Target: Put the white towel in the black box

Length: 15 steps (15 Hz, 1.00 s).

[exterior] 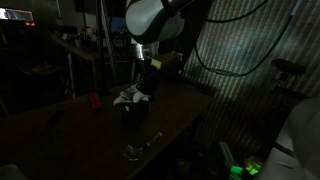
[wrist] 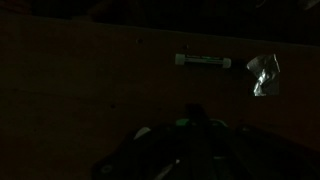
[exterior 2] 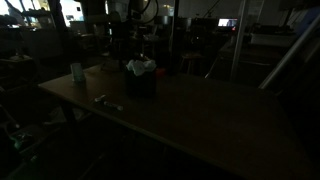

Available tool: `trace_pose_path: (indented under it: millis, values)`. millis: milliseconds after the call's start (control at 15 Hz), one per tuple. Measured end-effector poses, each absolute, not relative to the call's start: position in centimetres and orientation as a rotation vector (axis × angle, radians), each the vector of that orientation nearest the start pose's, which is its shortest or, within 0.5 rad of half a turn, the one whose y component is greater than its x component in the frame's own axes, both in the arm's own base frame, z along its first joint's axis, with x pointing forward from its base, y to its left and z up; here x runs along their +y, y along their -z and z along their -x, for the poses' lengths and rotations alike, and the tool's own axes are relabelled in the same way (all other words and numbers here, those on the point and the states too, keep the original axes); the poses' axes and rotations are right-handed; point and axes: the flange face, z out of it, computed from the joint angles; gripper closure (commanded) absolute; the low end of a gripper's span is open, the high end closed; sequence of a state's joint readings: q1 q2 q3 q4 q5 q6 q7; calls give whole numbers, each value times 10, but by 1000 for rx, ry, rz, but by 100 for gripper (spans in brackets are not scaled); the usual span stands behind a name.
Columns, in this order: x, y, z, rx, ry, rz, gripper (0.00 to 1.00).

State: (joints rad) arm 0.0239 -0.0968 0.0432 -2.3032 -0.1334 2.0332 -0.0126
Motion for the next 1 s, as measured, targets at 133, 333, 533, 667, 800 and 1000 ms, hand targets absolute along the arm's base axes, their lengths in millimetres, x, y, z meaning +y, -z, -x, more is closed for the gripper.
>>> trace_pose_path:
  millis: [133, 333, 533, 667, 800, 1000]
  values:
    - [23, -368, -481, -237, -249, 3243, 100]
    - [16, -356, -487, -220, -239, 3242, 100]
    - [9, -351, -493, -220, -237, 3257, 100]
    - [5, -355, -499, -237, -223, 3278, 100]
    - [2, -364, -508, -259, -188, 3305, 100]
    - [-1, -385, -523, -278, -118, 3336, 100]
